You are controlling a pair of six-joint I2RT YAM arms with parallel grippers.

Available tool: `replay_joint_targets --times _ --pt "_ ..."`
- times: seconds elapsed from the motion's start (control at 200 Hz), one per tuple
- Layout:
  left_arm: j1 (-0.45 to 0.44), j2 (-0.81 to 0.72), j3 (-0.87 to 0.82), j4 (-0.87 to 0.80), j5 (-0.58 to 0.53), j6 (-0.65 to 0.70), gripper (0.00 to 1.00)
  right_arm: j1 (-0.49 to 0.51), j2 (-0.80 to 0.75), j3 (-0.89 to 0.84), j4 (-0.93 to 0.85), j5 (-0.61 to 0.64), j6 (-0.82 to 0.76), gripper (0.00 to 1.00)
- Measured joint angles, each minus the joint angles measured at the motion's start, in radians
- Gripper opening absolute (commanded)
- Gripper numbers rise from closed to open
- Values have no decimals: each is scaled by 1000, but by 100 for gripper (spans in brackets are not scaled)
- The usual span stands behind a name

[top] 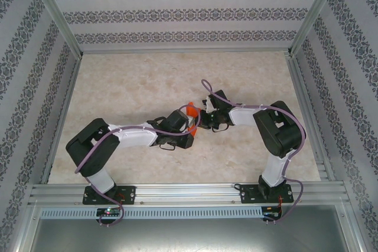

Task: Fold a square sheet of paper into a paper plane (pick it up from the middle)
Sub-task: Fold the wing for the fifth time at the center of the table.

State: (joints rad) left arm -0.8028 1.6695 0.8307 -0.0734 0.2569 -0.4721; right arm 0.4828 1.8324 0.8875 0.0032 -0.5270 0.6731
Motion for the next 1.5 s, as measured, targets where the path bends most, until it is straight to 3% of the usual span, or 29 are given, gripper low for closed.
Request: replay_joint_targets --times 0.32,1.044,1.499 --pt "62 -50 3 27 19 -41 26 6 6 1 16 -1 0 0" --pt "184 109 62 217 158 -117 21 11 7 -7 45 -1 0 0" --pt "223 194 124 211 214 -113 20 11 6 -7 45 -1 0 0"
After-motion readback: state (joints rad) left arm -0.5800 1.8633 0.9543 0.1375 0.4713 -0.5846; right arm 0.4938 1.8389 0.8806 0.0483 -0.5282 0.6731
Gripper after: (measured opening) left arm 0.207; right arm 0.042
